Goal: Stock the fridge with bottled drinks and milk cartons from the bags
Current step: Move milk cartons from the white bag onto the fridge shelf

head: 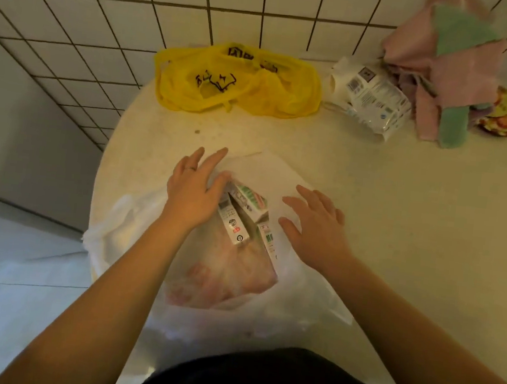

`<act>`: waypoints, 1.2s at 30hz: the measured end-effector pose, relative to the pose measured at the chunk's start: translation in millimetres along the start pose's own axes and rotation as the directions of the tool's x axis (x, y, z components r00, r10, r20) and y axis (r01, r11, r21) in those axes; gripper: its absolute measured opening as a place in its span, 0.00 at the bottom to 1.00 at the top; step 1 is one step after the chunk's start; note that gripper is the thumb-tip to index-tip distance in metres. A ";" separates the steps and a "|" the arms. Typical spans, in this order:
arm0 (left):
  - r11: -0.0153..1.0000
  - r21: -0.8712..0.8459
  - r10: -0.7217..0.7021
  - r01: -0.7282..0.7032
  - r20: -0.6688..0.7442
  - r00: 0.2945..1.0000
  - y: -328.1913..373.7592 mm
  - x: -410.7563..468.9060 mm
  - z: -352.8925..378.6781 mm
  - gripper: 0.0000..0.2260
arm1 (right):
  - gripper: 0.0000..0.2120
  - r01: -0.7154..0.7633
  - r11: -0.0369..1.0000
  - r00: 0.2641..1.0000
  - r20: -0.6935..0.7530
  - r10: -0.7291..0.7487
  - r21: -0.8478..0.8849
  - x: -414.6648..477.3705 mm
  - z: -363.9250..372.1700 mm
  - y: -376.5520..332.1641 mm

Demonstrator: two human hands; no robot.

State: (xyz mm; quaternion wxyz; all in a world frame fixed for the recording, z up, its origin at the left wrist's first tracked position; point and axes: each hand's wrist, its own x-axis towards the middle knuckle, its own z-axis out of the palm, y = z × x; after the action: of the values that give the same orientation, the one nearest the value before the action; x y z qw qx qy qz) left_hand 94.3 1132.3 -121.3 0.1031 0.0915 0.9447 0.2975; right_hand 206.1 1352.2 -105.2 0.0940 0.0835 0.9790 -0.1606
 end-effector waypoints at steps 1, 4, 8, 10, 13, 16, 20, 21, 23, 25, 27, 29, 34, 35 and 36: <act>1.000 -0.013 -0.026 0.026 0.033 0.999 -4.2 12.7 4.2 0.24 | 0.18 -0.015 0.999 0.999 0.034 0.014 0.033 6.2 2.1 -0.2; 0.993 -0.086 -0.071 0.087 0.177 0.982 -15.4 42.0 13.9 0.26 | 0.14 -0.034 0.994 0.997 0.076 0.026 0.102 17.9 12.3 0.6; 0.969 -0.186 -0.085 0.160 0.359 0.929 -26.1 58.5 23.1 0.26 | 0.17 -0.046 0.995 0.997 0.058 0.041 0.090 28.2 22.9 4.5; 0.974 -0.178 -0.060 0.139 0.389 0.919 -25.9 60.8 23.3 0.26 | 0.25 -0.089 0.995 0.992 0.089 0.085 0.044 34.1 24.5 5.0; 0.985 -0.159 -0.013 0.071 0.341 0.940 -25.1 64.5 22.0 0.22 | 0.27 -0.073 0.995 0.990 0.114 0.081 -0.072 39.9 30.8 5.4; 0.991 -0.132 0.015 0.028 0.309 0.951 -26.8 67.4 20.5 0.18 | 0.19 -0.048 0.994 0.995 0.077 0.056 -0.098 47.7 37.4 9.4; 0.993 -0.099 0.085 -0.058 0.301 0.950 -26.7 80.5 12.9 0.18 | 0.12 -0.005 1.000 0.998 0.057 0.003 0.029 55.9 39.3 15.1; 0.991 -0.097 0.115 -0.090 0.296 0.948 -24.0 85.8 10.5 0.17 | 0.10 0.002 0.996 1.000 0.022 -0.003 0.084 56.0 38.5 17.1; 0.984 -0.117 0.165 -0.136 0.293 0.942 -15.6 97.9 8.0 0.17 | 0.06 -0.003 0.986 0.997 -0.081 0.017 0.168 55.3 36.3 23.3; 0.975 -0.125 0.211 -0.182 0.296 0.932 -3.7 112.2 9.4 0.17 | 0.05 -0.023 0.980 0.982 -0.180 0.060 0.199 59.5 32.7 30.8; 0.967 -0.115 0.251 -0.227 0.304 0.919 8.2 130.4 16.2 0.18 | 0.05 -0.065 0.976 0.964 -0.241 0.115 0.206 69.3 29.3 39.1; 0.960 -0.089 0.279 -0.264 0.322 0.905 17.9 149.2 26.8 0.19 | 0.05 -0.112 0.976 0.954 -0.255 0.158 0.185 81.9 28.3 47.8; 0.962 -0.057 0.267 -0.267 0.403 0.875 17.1 174.9 56.9 0.18 | 0.06 -0.236 0.966 0.956 -0.155 0.250 0.104 106.0 37.8 69.0; 0.970 -0.069 0.239 -0.231 0.412 0.879 11.3 175.5 61.6 0.19 | 0.08 -0.260 0.961 0.955 -0.119 0.270 0.099 107.7 39.6 71.9; 0.978 -0.084 0.207 -0.189 0.409 0.889 5.2 174.6 65.0 0.19 | 0.11 -0.272 0.957 0.957 -0.079 0.281 0.105 108.0 40.5 73.1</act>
State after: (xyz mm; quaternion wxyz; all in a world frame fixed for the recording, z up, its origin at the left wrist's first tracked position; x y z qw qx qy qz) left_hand -56.9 1212.7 -194.9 0.2725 0.2464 0.8803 0.3001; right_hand 122.0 1421.5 -187.5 0.0659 0.2312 0.9524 -0.1874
